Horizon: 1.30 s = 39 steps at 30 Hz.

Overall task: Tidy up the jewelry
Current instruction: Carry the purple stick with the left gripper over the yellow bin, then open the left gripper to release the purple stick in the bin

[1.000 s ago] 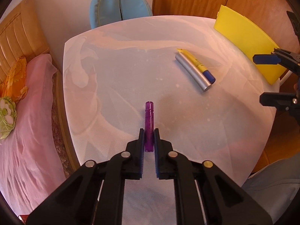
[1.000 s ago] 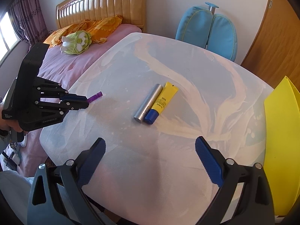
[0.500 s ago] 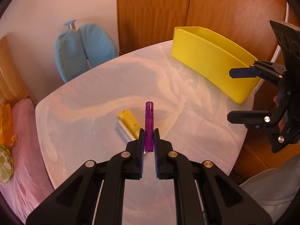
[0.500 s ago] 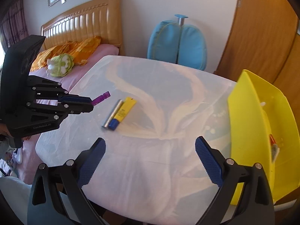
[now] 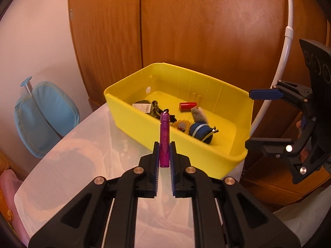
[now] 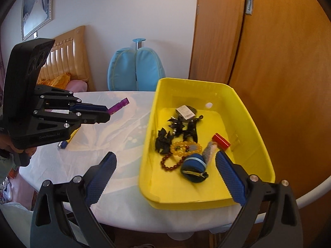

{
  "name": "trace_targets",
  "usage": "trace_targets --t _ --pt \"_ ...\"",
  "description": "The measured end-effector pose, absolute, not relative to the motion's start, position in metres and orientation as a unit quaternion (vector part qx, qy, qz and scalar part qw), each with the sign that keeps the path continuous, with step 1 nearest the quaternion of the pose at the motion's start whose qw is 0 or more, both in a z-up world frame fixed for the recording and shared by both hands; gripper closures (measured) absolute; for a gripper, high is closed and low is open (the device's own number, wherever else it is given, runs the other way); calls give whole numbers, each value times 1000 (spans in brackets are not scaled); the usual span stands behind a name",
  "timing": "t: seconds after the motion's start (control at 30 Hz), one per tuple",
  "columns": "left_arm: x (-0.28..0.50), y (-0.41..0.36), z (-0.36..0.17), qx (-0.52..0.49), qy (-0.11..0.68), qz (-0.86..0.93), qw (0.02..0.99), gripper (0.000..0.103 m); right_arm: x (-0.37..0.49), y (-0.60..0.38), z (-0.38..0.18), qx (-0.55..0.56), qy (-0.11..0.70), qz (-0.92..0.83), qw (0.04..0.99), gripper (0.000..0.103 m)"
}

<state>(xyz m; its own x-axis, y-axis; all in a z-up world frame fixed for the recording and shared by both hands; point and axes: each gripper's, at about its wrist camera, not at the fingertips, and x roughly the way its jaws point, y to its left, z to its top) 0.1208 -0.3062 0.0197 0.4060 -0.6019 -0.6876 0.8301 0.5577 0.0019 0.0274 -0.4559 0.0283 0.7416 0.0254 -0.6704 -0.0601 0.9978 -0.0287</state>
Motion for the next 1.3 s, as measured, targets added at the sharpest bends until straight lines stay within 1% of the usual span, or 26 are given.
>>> trace_targets --t 0.2,0.43,0.57,0.83,0.9,0.93,1.13,1.2,1.23,1.27,1.3 --pt "150 -376 15 229 338 -469 783 93 47 -496 17 -1 378 4 926 6" --pt "197 -451 -30 295 393 -485 723 93 93 -532 -16 24 446 -23 894 6" --pt "214 -465 -47 318 412 -486 702 93 114 -543 -33 25 477 -28 878 6" --pt "223 -467 -58 322 429 -481 694 92 131 -552 -39 36 487 -28 872 6" --pt "223 -466 -59 314 429 -480 697 87 132 -554 -40 36 486 -27 873 6" --pt "222 -465 -59 311 429 -480 699 80 132 -554 -39 37 486 -27 873 6" --pt "210 -453 -39 296 408 -477 720 78 122 -553 -28 35 472 -24 881 6" --pt "201 -442 -28 281 397 -469 737 63 115 -553 -21 37 459 -22 887 6" --pt "198 -435 -22 272 390 -464 748 48 110 -552 -17 39 452 -22 891 6" --pt "193 -426 -16 259 384 -459 758 43 105 -551 -13 41 446 -21 894 6" --pt "189 -418 -12 246 385 -453 765 42 100 -551 -9 42 439 -20 897 6"
